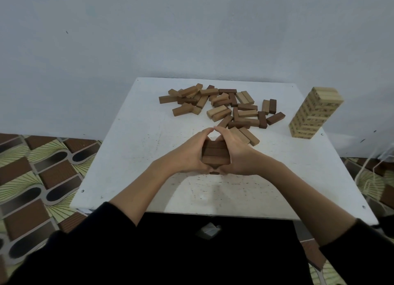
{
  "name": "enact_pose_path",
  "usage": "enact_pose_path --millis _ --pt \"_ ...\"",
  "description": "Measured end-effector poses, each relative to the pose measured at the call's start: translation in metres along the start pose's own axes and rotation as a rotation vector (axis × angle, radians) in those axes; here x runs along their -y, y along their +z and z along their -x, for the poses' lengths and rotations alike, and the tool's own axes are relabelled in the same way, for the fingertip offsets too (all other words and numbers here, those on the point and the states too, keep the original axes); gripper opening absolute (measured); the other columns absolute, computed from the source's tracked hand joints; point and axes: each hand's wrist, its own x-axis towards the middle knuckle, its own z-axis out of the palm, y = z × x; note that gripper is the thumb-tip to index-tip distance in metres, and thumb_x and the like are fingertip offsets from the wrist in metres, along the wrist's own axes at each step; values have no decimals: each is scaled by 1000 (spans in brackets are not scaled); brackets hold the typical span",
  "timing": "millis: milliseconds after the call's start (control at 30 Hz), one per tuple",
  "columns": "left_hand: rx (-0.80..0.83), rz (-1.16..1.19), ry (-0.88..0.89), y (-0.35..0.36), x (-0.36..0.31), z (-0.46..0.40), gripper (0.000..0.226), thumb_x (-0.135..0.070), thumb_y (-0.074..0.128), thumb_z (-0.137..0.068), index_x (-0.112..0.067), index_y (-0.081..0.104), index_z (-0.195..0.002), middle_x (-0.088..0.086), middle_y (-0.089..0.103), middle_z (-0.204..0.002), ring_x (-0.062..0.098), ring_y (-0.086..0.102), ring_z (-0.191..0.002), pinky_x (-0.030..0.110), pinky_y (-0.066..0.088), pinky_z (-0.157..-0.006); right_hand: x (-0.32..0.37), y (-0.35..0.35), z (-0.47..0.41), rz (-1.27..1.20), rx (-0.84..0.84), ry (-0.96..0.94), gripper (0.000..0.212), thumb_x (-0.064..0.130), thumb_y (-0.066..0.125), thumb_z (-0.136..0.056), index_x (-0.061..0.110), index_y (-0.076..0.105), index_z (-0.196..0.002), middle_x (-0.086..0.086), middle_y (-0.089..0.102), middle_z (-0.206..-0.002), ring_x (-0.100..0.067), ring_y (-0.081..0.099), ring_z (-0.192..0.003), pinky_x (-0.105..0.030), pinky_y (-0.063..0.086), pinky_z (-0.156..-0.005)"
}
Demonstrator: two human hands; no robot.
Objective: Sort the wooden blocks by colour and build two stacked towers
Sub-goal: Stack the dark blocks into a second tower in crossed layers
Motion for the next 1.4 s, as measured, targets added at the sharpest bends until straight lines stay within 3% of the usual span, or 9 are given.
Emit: enact_pose_path --millis 267,400,500,600,733,967,1100,1267,1400 --pt "-6 28 5 1 1 2 107 -18 85 -65 -21 16 -148 -1 47 -119 14 50 -107 27 48 -89 -5 2 -4 -22 20 31 106 18 82 -67 17 11 -146 4 37 -115 -16 42 -109 -35 45 -97" --pt "24 116 -28 -4 5 6 108 -34 84 -68 -24 13 -149 -8 38 -135 5 38 -121 21 34 -96 -4 -7 1 -94 33 93 110 45 80 -66 23 8 -148 5 35 -136 -11 32 -126 -31 34 -105" --pt "-17 236 -64 -17 13 7 79 -38 70 -81 -24 26 -146 -10 39 -139 1 35 -125 22 31 -102 -15 -20 -3 -224 -108 164 77 50 61 -82 21 26 -144 5 41 -137 -10 36 -127 -33 34 -105" --pt "-138 233 -103 -26 25 1 44 -31 58 -93 -20 46 -133 -8 47 -133 2 43 -118 23 38 -101 -41 -27 -18 -73 -293 210 35 37 54 -91 19 56 -121 -4 54 -126 -13 47 -111 -23 37 -88" --pt "-210 77 -70 -26 32 -28 27 -19 56 -95 -14 58 -121 1 56 -125 8 51 -110 20 42 -91 -59 -21 -31 96 -244 465 29 36 52 -93 18 61 -113 -11 42 -128 -32 36 -121 -38 33 -97" --pt "4 -119 50 -20 14 -87 38 -9 54 -94 -10 51 -132 2 46 -139 13 42 -126 17 31 -96 -63 -7 -47 129 -315 412 26 32 48 -95 24 68 -110 -9 48 -116 -30 38 -103 -32 31 -83" --pt "88 -276 71 -14 13 -104 44 -8 53 -93 -6 47 -136 5 39 -145 19 34 -133 22 25 -105 -65 -5 -59 88 -350 460 24 31 49 -92 27 68 -106 -9 51 -113 -28 38 -107 -31 30 -80" --pt "45 -293 72 -12 25 -104 41 -2 51 -90 -6 51 -131 6 42 -137 20 33 -129 22 26 -102 -61 -7 -66 82 -376 492 24 30 57 -91 19 66 -110 -11 43 -121 -31 35 -115 -34 35 -84" --pt "14 -235 45 -16 28 -104 44 -2 49 -91 -8 48 -135 7 41 -138 18 34 -128 17 25 -98 -58 -9 -68 0 -384 476 36 28 68 -84 10 60 -115 -11 37 -126 -27 41 -112 -35 42 -94"
